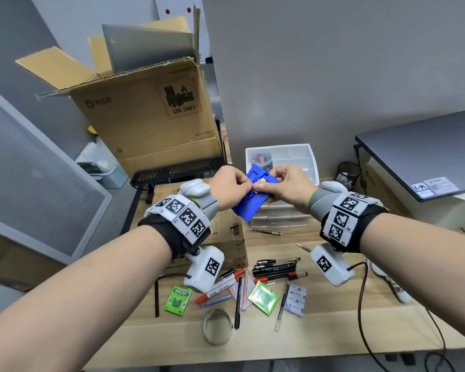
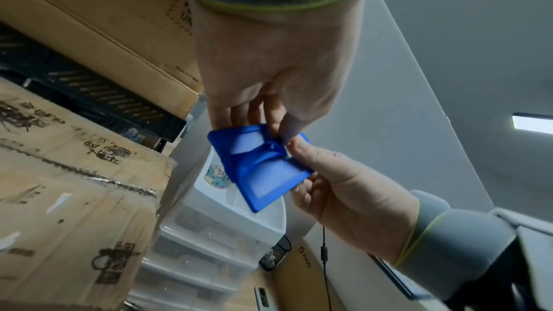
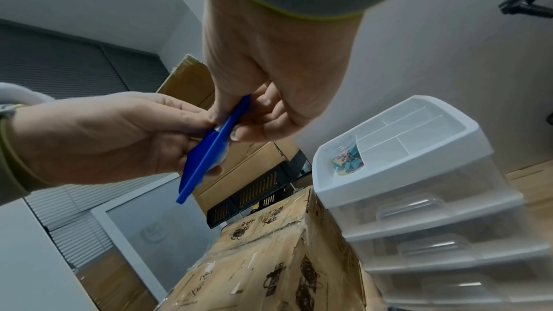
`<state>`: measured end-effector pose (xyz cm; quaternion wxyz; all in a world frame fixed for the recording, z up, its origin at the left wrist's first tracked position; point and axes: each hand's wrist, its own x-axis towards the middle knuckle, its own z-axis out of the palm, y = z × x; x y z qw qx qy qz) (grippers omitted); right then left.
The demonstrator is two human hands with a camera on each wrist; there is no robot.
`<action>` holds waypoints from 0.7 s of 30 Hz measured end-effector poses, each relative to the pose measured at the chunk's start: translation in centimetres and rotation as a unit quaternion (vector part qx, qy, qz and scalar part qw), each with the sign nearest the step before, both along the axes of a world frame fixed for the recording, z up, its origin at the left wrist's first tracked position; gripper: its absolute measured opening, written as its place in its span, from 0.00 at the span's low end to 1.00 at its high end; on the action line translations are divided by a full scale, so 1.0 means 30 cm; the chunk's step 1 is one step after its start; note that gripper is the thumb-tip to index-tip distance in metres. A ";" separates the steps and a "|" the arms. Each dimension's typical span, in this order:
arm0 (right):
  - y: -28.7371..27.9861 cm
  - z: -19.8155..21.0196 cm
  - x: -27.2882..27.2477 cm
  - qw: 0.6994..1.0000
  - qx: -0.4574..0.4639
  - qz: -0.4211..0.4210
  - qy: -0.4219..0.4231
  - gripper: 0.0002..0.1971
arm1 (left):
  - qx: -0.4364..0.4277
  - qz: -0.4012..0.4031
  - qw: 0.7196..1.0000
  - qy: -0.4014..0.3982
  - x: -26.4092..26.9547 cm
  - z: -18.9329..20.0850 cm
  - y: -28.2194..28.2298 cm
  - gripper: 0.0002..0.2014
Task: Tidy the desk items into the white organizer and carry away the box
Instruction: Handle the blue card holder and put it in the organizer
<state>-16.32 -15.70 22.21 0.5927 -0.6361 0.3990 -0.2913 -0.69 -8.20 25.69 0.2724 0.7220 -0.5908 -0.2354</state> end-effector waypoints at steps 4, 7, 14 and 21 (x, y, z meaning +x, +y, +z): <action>0.007 -0.009 0.000 1.000 0.005 0.008 -0.009 0.13 | 0.022 0.006 1.000 -0.009 -0.016 0.000 -0.001 0.13; 0.008 -0.006 0.003 1.000 0.019 0.002 -0.021 0.16 | 0.020 0.018 1.000 0.003 -0.024 -0.005 0.002 0.12; 0.010 0.010 0.002 0.999 0.023 0.005 -0.025 0.15 | -0.011 0.015 0.998 0.055 -0.028 -0.006 0.021 0.13; 0.018 0.018 0.000 0.999 0.004 -0.035 -0.042 0.14 | -0.083 0.012 0.993 0.079 -0.023 -0.010 0.039 0.08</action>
